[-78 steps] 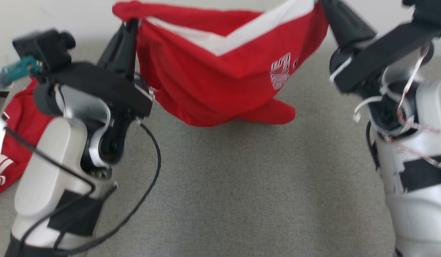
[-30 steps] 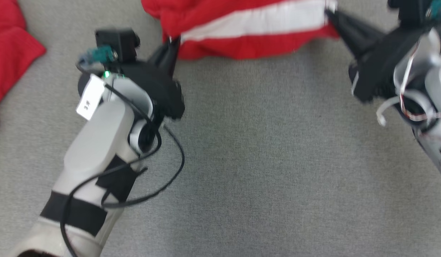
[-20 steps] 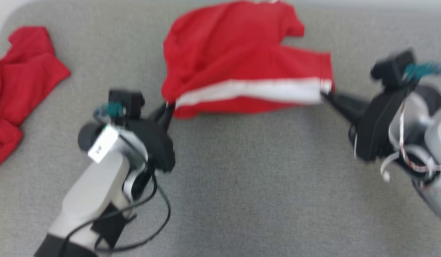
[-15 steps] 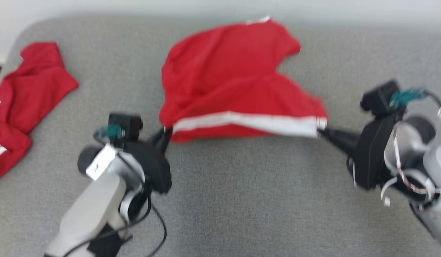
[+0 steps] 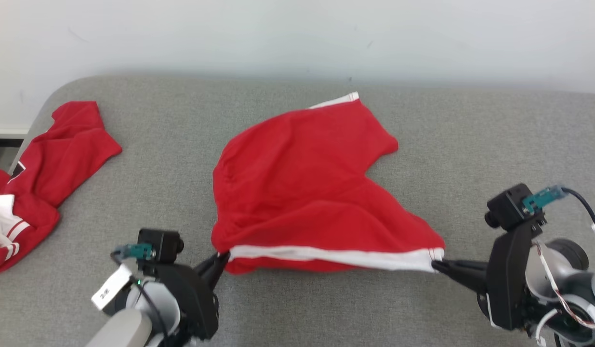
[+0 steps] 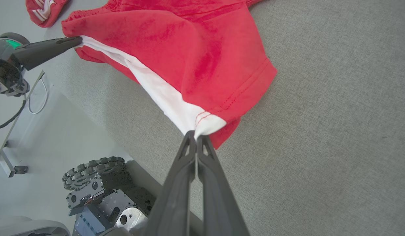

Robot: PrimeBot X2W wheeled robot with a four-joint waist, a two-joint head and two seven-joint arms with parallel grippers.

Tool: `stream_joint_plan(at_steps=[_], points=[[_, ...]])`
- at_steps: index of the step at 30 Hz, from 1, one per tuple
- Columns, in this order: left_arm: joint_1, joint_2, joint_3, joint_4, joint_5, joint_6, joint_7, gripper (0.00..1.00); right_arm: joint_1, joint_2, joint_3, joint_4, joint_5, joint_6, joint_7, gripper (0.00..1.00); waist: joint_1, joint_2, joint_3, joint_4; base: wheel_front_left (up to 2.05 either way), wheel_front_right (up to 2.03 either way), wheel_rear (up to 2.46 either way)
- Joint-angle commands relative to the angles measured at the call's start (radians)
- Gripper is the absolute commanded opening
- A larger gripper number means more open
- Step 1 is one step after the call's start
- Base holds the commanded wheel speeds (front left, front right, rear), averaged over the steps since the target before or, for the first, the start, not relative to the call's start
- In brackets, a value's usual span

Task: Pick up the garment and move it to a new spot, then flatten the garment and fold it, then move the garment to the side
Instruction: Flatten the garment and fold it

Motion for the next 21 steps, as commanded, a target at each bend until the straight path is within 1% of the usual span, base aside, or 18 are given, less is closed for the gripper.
stream_joint_plan(at_steps=[1, 7, 8, 12, 14, 17, 19, 21], points=[[0.046, 0.024, 0.003, -0.045, -0.019, 0.009, 0.014, 0.0, 0.039, 0.015, -0.031, -0.027, -0.009, 0.0, 0.034, 0.0, 0.0003, 0.0002, -0.01, -0.002, 0.0, 0.0, 0.0], [0.165, 0.095, 0.008, -0.214, -0.066, 0.045, 0.091, 0.0, 0.131, 0.059, -0.116, -0.119, -0.033, 0.0, 0.129, 0.0, 0.0003, 0.0002, -0.017, 0.0, 0.0, 0.0, 0.0], [0.165, 0.095, 0.008, -0.214, -0.066, 0.045, 0.091, 0.0, 0.131, 0.059, -0.116, -0.119, -0.033, 0.0, 0.129, 0.0, 0.0003, 0.0002, -0.017, 0.0, 0.0, 0.0, 0.0], [0.211, 0.13, 0.02, -0.338, -0.094, 0.076, 0.132, 0.0, 0.158, 0.101, -0.17, -0.191, -0.05, 0.0, 0.159, 0.0, 0.0003, 0.0002, -0.014, 0.006, 0.0, 0.0, 0.0], [0.218, 0.126, 0.027, -0.385, -0.103, 0.088, 0.13, 0.0, 0.15, 0.112, -0.184, -0.211, -0.065, 0.0, 0.163, 0.0, 0.0003, 0.0002, -0.01, 0.014, 0.0, 0.0, 0.0], [0.198, 0.108, 0.031, -0.419, -0.102, 0.098, 0.128, 0.0, 0.113, 0.116, -0.181, -0.222, -0.083, 0.0, 0.151, 0.0, 0.0003, 0.0002, 0.001, 0.029, 0.0, 0.0, 0.0], [0.181, 0.093, 0.036, -0.419, -0.103, 0.103, 0.119, 0.0, 0.076, 0.106, -0.166, -0.212, -0.1, 0.0, 0.13, 0.0, 0.0003, 0.0002, 0.009, 0.037, 0.0, 0.0, 0.0], [0.166, 0.076, 0.04, -0.408, -0.101, 0.103, 0.104, 0.0, 0.036, 0.082, -0.144, -0.188, -0.118, 0.0, 0.104, 0.0, 0.0003, 0.0002, 0.017, 0.046, 0.0, 0.0, 0.0]])
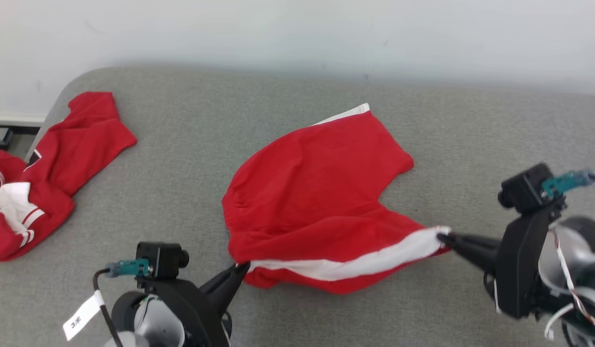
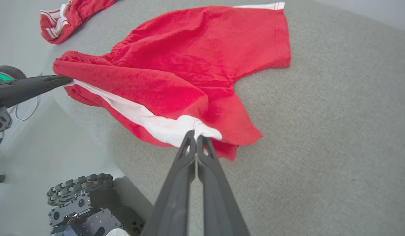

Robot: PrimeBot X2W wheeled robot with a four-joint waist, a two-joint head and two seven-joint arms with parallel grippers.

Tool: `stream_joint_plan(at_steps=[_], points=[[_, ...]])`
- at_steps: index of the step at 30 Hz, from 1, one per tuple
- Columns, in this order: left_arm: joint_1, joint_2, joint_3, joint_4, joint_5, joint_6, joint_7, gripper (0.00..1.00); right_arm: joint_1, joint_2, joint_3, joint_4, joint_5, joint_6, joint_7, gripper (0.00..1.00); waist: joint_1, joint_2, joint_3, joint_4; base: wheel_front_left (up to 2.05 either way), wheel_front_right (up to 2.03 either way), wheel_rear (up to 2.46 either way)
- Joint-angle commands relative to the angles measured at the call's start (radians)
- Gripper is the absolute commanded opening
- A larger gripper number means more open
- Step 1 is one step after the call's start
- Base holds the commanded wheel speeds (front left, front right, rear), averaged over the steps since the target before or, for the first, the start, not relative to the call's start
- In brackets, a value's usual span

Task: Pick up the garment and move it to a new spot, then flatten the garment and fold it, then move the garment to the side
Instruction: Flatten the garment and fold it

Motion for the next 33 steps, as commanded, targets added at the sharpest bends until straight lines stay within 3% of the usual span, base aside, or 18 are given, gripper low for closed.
stream_joint_plan(at_steps=[1, 11, 15, 25, 33], points=[[-0.021, -0.01, 0.007, 0.009, 0.001, -0.001, -0.014, 0.0, -0.032, -0.02, 0.01, 0.018, -0.014, 0.0, -0.023, 0.0, -0.0001, 0.0, 0.014, 0.015, 0.0, 0.0, 0.0], [-0.129, -0.109, 0.062, 0.154, 0.0, 0.021, -0.119, 0.0, -0.267, -0.139, 0.163, 0.235, -0.08, 0.0, -0.234, 0.0, -0.0001, 0.0, 0.065, 0.073, 0.0, 0.0, 0.0], [-0.182, -0.149, 0.074, 0.208, -0.014, 0.008, -0.148, 0.0, -0.361, -0.172, 0.219, 0.327, -0.104, 0.0, -0.316, 0.0, -0.0001, 0.0, 0.098, 0.09, 0.0, 0.0, 0.0], [-0.338, -0.235, 0.083, 0.342, -0.006, 0.013, -0.183, 0.0, -0.622, -0.208, 0.378, 0.526, -0.174, 0.0, -0.506, 0.0, -0.0001, 0.0, 0.176, 0.117, 0.0, 0.0, 0.0], [-0.43, -0.27, 0.075, 0.408, -0.005, 0.019, -0.184, 0.0, -0.794, -0.196, 0.488, 0.664, -0.205, 0.0, -0.609, 0.0, -0.0001, 0.0, 0.221, 0.13, 0.0, 0.0, 0.0]])
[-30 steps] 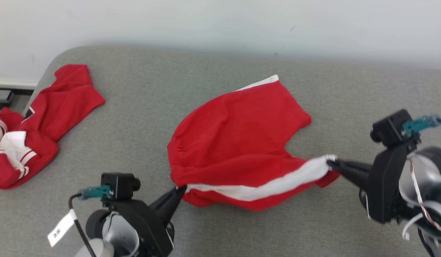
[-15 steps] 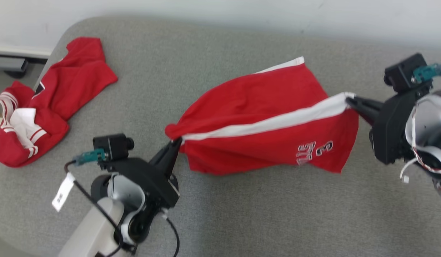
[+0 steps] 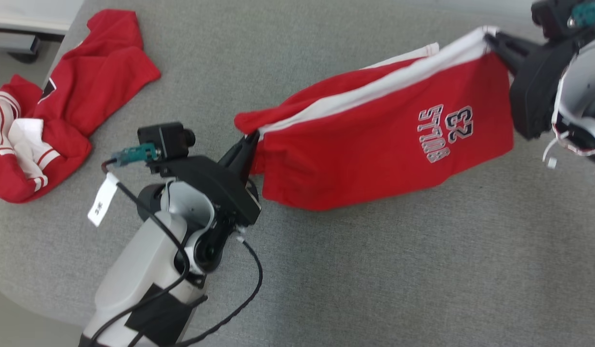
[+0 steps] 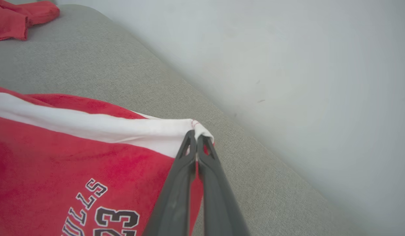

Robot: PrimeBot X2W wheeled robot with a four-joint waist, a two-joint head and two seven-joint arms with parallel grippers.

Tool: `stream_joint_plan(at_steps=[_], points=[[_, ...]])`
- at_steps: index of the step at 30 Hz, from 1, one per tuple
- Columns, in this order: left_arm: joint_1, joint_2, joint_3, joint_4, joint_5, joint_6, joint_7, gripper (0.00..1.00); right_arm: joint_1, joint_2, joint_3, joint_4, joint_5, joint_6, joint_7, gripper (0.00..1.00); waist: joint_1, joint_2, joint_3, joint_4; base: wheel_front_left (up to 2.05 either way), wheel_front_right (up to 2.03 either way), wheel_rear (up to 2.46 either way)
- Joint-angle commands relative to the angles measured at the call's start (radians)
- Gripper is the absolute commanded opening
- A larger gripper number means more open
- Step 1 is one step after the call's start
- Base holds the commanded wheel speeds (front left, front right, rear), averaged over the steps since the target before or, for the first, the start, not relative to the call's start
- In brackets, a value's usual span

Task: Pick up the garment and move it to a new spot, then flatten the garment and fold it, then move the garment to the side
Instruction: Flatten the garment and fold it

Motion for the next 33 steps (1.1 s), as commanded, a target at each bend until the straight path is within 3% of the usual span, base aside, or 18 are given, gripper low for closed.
stream_joint_plan(at_steps=[1, 9, 20, 21, 22, 23, 24, 33], points=[[-0.018, 0.0, 0.001, 0.004, 0.004, 0.003, -0.006, 0.0, -0.023, 0.002, 0.005, 0.011, -0.005, 0.0, -0.012, 0.0, -0.0002, -0.0002, 0.018, 0.01, 0.0, 0.0, 0.0], [-0.102, -0.026, -0.014, 0.053, -0.028, -0.002, -0.023, 0.0, -0.177, 0.019, 0.125, 0.18, 0.009, 0.0, -0.091, 0.0, -0.0002, -0.0002, 0.068, 0.041, 0.0, 0.0, 0.0], [-0.196, -0.035, -0.088, 0.119, -0.12, 0.013, -0.074, 0.0, -0.282, 0.066, 0.213, 0.386, 0.036, 0.0, -0.178, 0.0, -0.0002, -0.0002, 0.119, 0.079, 0.0, 0.0, 0.0], [-0.205, -0.035, -0.099, 0.125, -0.128, 0.016, -0.081, 0.04, -0.29, 0.072, 0.216, 0.402, 0.042, 0.0, -0.19, 0.0, -0.0002, -0.0002, 0.125, 0.082, 0.0, 0.0, 0.0], [-0.225, -0.034, -0.12, 0.142, -0.142, 0.022, -0.097, 1.0, -0.304, 0.084, 0.213, 0.435, 0.045, 0.0, -0.22, 0.0, -0.0002, -0.0002, 0.134, 0.086, 0.0, 0.0, 0.0], [-0.235, -0.034, -0.131, 0.15, -0.15, 0.021, -0.106, 1.0, -0.309, 0.09, 0.214, 0.453, 0.042, 0.0, -0.234, 0.38, -0.0002, -0.0002, 0.137, 0.087, 0.0, 0.0, 0.0], [-0.243, -0.035, -0.142, 0.158, -0.156, 0.02, -0.111, 1.0, -0.313, 0.098, 0.215, 0.469, 0.04, 0.0, -0.248, 1.0, -0.0002, -0.0002, 0.139, 0.089, 0.0, 0.0, 0.0], [-0.307, -0.034, -0.185, 0.243, -0.182, 0.02, -0.23, 1.0, -0.352, 0.151, 0.236, 0.568, 0.046, 0.0, -0.344, 1.0, -0.0002, -0.0002, 0.137, 0.094, 0.0, 0.0, 0.0]])
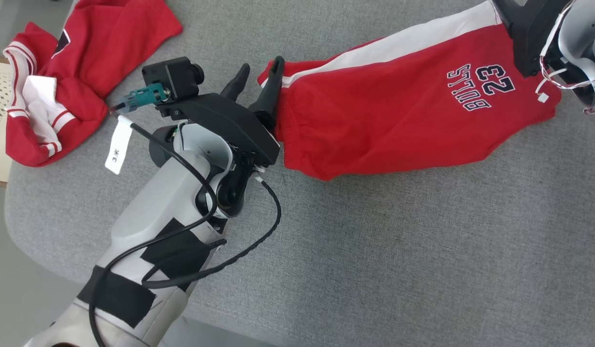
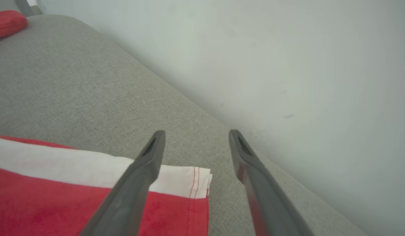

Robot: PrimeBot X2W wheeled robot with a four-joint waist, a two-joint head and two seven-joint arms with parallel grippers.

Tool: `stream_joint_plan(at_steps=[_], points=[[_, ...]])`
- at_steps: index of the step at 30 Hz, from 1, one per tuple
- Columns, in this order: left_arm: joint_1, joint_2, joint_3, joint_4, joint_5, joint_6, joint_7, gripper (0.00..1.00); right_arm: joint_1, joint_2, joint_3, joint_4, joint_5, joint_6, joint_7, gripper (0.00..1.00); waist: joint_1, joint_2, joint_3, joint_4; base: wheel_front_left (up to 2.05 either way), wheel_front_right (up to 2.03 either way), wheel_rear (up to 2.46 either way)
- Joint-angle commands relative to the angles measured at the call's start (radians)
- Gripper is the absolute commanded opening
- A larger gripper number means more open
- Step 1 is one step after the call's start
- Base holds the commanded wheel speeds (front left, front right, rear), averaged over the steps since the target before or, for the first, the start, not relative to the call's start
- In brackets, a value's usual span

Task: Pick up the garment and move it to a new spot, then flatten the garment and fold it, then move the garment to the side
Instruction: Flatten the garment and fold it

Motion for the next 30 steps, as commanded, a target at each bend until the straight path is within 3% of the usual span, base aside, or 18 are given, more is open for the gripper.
stream_joint_plan(at_steps=[1, 8, 13, 15, 19, 22, 30], points=[[-0.019, 0.005, -0.004, 0.02, 0.004, -0.009, -0.034, 1.0, -0.018, 0.006, 0.0, 0.023, -0.004, 0.0, -0.028, 1.0, -0.0001, -0.0001, -0.01, 0.0, 0.0, 0.0, 0.0], [-0.013, 0.006, -0.002, 0.054, 0.018, -0.039, -0.13, 1.0, -0.006, 0.033, -0.015, 0.074, 0.0, 0.0, -0.121, 1.0, -0.0001, -0.0001, -0.053, -0.007, 0.0, 0.0, 0.0], [0.02, 0.011, 0.068, 0.038, 0.038, -0.047, -0.181, 1.0, 0.034, 0.051, -0.022, 0.077, 0.03, 0.0, -0.213, 1.0, -0.0001, -0.0001, -0.101, -0.018, 0.0, 0.0, 0.0], [0.048, 0.012, 0.151, -0.009, 0.038, -0.052, -0.184, 1.0, 0.056, 0.055, -0.034, 0.081, 0.057, 0.0, -0.25, 1.0, -0.0001, -0.0001, -0.123, -0.021, 0.0, 0.0, 0.0], [0.169, 0.007, 0.337, -0.169, 0.143, -0.071, -0.184, 1.0, 0.095, 0.07, -0.066, 0.104, 0.104, 0.0, -0.302, 1.0, -0.0001, -0.0001, -0.171, -0.03, 0.0, 0.0, 0.0], [0.266, 0.006, 0.411, -0.275, 0.253, -0.092, -0.184, 1.0, 0.13, 0.085, -0.099, 0.131, 0.14, 0.0, -0.331, 1.0, -0.0001, -0.0001, -0.206, -0.038, 0.0, 0.0, 0.0], [0.479, 0.009, 0.4, -0.407, 0.497, -0.181, -0.185, 1.0, 0.222, 0.114, -0.138, 0.194, 0.199, 0.0, -0.359, 1.0, -0.0001, -0.0001, -0.274, -0.038, 0.0, 0.0, 0.0]])
